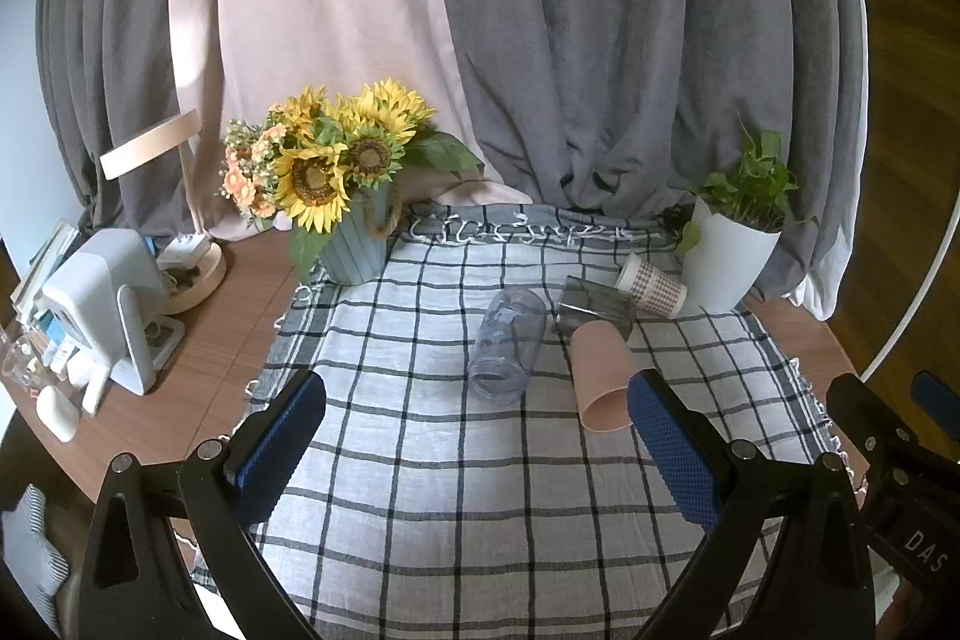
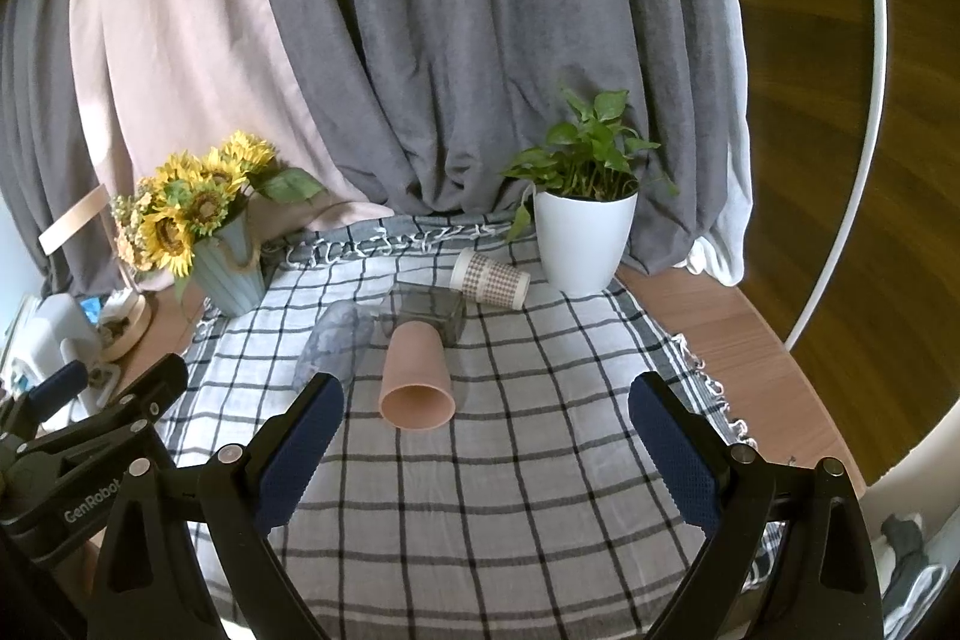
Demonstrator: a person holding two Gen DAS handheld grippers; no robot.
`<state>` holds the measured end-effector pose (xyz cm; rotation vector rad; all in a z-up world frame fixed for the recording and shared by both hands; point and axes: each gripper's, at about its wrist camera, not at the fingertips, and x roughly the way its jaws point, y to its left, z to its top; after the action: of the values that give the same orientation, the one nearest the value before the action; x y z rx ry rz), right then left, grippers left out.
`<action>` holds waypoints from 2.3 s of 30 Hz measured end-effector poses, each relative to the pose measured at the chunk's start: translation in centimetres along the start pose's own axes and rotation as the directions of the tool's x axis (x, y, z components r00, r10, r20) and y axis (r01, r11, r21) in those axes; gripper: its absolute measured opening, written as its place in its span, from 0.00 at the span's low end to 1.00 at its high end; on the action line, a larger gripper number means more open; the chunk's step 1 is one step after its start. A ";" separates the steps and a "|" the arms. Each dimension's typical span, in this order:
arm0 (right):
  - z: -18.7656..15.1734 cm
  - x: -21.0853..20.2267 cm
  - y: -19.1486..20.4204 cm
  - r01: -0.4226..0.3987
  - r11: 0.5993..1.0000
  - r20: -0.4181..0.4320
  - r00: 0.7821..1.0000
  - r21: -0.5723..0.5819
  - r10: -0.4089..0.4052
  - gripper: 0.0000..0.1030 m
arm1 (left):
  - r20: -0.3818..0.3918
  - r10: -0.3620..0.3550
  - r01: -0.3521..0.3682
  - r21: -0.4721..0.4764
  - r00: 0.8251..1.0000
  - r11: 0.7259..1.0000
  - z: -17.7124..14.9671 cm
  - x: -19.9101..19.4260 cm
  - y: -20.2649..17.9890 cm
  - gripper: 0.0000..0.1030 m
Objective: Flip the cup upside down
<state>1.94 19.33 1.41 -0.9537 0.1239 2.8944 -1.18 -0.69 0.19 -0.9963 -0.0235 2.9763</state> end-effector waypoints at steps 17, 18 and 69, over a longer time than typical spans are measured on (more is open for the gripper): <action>0.0 0.1 0.0 0.000 1.000 -0.004 1.000 0.001 0.000 0.93 | -0.005 0.000 0.000 0.001 1.000 1.000 0.0 0.0 0.2 1.00; 0.0 0.1 0.1 -0.001 1.000 -0.004 1.000 0.000 0.001 0.93 | -0.005 0.001 -0.001 0.001 1.000 1.000 0.0 0.0 0.1 1.00; 2.6 18.6 -9.4 0.201 0.746 -0.275 0.961 0.634 -0.025 0.94 | -0.209 -0.206 0.274 0.886 0.956 0.373 8.5 24.4 -20.9 0.99</action>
<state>-13.47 30.04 -8.01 -1.0995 0.9949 2.2912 -25.88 20.26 -7.38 -0.7674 1.2162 2.0574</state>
